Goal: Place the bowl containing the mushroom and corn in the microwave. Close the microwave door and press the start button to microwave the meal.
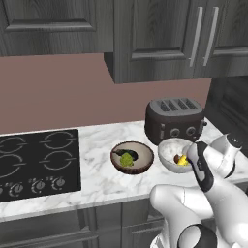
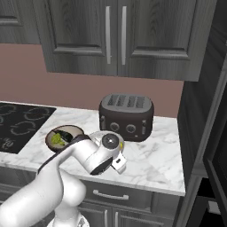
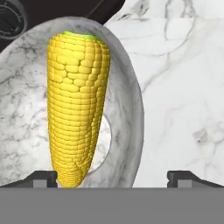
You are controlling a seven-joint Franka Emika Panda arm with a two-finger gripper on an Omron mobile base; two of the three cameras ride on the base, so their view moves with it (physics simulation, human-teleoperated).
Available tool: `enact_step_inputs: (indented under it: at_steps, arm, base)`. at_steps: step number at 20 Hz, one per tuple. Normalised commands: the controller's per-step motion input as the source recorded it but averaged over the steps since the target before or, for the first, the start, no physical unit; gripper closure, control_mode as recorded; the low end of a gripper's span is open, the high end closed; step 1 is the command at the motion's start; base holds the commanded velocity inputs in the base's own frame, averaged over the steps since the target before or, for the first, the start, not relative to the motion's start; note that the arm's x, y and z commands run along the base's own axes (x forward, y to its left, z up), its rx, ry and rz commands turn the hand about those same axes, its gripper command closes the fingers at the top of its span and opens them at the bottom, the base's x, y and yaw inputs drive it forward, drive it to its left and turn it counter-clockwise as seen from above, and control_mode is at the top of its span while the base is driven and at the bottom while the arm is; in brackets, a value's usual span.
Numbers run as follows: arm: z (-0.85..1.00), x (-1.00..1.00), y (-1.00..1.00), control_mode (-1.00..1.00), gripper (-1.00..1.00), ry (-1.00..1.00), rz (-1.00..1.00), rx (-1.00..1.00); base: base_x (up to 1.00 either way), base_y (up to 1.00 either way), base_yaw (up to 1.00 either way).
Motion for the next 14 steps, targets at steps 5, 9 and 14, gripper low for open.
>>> enact_step_inputs:
  at_steps: [5, 9, 14]
  arm:
    - [-0.44, 0.11, 0.17, -1.00, -1.00, 0.00, 0.00, 0.00]
    - [-0.42, 0.13, 0.26, -1.00, 1.00, 0.00, 0.00, 0.00]
    - [-0.03, 0.01, 0.05, -1.00, 1.00, 0.00, 0.00, 0.00]
  base:
    - [0.00, 0.00, 0.00]
    - [0.00, 0.00, 0.00]
    - [0.00, 0.00, 0.00]
